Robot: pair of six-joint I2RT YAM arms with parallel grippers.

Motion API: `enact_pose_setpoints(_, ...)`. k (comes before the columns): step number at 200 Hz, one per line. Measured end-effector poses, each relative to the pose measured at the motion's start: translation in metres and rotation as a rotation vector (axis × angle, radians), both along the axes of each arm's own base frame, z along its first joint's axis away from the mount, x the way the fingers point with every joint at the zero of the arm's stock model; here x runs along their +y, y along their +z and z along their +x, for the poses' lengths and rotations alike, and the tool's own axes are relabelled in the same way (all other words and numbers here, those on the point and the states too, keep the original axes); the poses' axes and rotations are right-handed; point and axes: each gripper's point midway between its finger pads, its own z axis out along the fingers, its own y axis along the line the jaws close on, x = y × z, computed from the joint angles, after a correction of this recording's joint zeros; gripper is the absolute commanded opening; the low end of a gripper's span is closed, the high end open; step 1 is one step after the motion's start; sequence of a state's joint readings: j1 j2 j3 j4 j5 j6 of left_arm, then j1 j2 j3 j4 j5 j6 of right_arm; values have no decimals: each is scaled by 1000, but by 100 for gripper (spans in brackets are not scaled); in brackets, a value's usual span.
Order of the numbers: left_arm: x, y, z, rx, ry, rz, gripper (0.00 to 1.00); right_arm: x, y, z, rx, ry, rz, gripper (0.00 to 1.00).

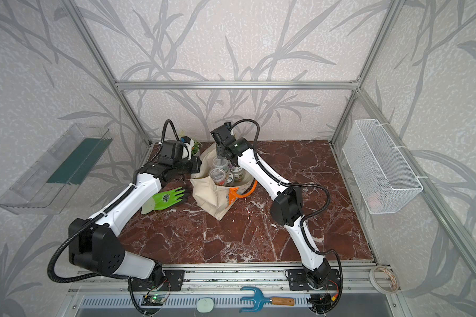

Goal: Take out the seed jars from the canvas bag
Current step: Pick up the seed jar from the canvas bag.

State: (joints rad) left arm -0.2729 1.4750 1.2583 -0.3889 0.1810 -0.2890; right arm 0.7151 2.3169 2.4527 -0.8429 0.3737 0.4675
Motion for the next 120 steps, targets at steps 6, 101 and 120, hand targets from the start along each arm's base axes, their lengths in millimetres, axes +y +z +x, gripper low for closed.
enact_pose_setpoints(6, 0, 0, 0, 0, 0, 0, 0, 0, 0, 0, 0, 1, 0, 71)
enact_pose_setpoints(101, 0, 0, 0, 1, 1, 1, 0, -3, 3, -7, 7, 22, -18, 86)
enact_pose_setpoints(120, 0, 0, 0, 1, 0, 1, 0, -5, 4, -8, 7, 22, -18, 88)
